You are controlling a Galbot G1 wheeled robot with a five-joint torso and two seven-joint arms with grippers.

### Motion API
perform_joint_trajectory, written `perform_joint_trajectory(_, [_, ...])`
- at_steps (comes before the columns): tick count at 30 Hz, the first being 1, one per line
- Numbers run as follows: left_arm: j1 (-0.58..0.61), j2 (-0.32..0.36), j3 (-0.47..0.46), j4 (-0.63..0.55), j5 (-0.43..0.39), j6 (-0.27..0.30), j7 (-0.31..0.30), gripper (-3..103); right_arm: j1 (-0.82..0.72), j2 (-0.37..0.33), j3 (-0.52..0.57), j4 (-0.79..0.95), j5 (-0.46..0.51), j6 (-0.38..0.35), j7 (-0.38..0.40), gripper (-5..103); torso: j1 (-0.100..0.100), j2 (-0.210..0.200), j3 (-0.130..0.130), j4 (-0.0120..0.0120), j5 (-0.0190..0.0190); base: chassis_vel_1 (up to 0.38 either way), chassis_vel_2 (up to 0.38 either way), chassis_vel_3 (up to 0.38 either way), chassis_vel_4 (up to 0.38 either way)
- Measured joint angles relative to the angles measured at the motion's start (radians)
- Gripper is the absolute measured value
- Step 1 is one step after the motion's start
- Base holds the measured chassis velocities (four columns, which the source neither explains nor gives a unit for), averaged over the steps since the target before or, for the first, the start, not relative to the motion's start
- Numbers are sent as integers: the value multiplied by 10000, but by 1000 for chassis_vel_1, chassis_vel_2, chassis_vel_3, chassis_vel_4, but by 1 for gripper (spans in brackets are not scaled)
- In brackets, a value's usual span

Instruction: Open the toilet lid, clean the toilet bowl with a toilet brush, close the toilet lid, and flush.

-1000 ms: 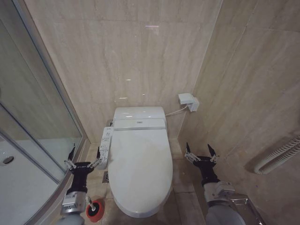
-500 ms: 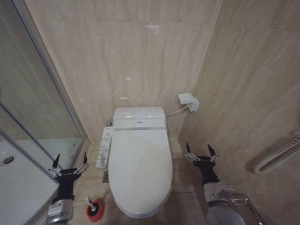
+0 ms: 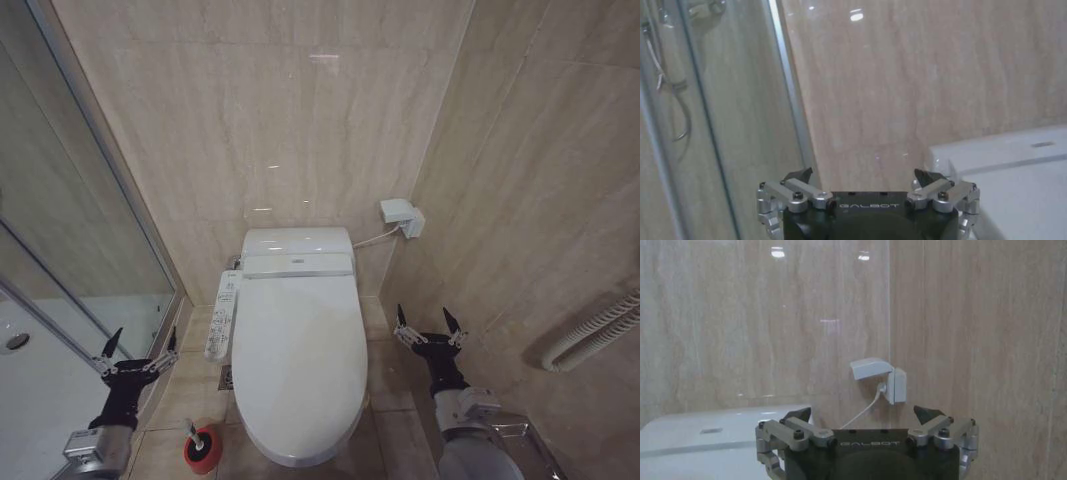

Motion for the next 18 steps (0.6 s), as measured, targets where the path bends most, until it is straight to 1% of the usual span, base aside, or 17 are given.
perform_joint_trajectory(6, [49, -207, -130, 29, -126, 127, 117, 100, 0, 0, 0, 0, 0, 0, 0, 100, 0, 0, 0, 0, 0, 0, 0, 0, 0])
perform_joint_trajectory(7, [61, -255, -147, 30, -139, 146, 202, 100, 0, 0, 0, 0, 0, 0, 0, 100, 0, 0, 0, 0, 1, 0, 0, 0, 0])
perform_joint_trajectory(9, [79, -407, -209, 50, -140, 153, 593, 100, 0, 0, 0, 0, 0, 0, 0, 100, 0, 0, 0, 0, 1, 0, 0, 0, 0])
perform_joint_trajectory(10, [79, -407, -209, 50, -140, 153, 593, 100, 0, 0, 0, 0, 0, 0, 0, 100, 0, 0, 0, 0, 1, 0, 0, 0, 0])
perform_joint_trajectory(13, [16, -723, -243, 145, -174, 148, 1022, 100, 0, 0, 0, 0, 0, 0, 0, 100, 0, 0, 1, 0, 1, 0, 0, 0, 0])
perform_joint_trajectory(14, [16, -723, -243, 145, -174, 148, 1022, 100, 0, 0, 0, 0, 0, 0, 0, 100, 0, 0, 1, 0, 1, 0, 0, 0, 0])
perform_joint_trajectory(17, [-56, -1101, -174, 211, -216, 179, 1187, 100, 0, 0, 0, 0, 0, 0, 0, 100, 0, 0, 1, 0, 2, 0, 0, 0, 0])
perform_joint_trajectory(18, [-56, -1101, -174, 211, -216, 179, 1187, 100, 0, 0, 0, 0, 0, 0, 0, 100, 0, 0, 1, 0, 2, 0, 0, 0, 0])
